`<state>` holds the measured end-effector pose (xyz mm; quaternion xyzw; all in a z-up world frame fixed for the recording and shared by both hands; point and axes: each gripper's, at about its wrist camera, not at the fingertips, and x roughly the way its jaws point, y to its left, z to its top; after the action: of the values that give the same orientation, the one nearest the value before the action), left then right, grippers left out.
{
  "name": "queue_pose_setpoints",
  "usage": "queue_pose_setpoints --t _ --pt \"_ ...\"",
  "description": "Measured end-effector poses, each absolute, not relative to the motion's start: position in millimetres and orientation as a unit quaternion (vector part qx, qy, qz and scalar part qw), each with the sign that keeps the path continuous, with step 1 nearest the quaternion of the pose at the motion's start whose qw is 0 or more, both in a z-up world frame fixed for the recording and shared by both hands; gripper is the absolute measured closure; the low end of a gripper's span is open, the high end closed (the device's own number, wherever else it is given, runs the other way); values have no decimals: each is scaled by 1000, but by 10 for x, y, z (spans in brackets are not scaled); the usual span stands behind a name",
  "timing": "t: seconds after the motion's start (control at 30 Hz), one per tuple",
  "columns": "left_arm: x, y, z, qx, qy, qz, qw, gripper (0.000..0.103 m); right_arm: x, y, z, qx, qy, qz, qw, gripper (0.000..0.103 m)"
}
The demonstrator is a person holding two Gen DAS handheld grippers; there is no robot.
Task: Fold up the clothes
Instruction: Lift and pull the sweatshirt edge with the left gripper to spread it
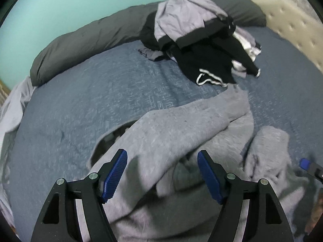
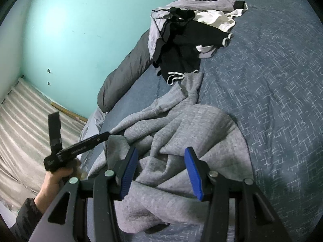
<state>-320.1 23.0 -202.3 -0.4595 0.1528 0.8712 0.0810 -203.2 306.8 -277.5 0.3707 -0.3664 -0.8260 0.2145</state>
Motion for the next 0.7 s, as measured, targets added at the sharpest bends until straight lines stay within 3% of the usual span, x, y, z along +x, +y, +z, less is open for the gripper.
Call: queue_pose_setpoints --t 0.17,0.2,0.27,0.37,0.7 --pt "-3347 288 -2216 -482 168 856 84 31 -2051 3084 -2777 381 -347 -833 202 54" --pt "-3355 272 -2239 -485 166 854 86 46 -2053 3087 -2780 382 -345 -833 201 52" --pt "-3352 242 -2247 -486 163 854 88 65 -2059 3096 -2803 386 -347 -831 198 49" --pt "-3314 171 -2187 -482 150 858 98 84 -2065 3094 -2835 392 -349 -828 197 49" --pt "-3127 -721 -1340 -408 69 909 46 89 -2065 3046 -2828 395 -340 -830 198 49"
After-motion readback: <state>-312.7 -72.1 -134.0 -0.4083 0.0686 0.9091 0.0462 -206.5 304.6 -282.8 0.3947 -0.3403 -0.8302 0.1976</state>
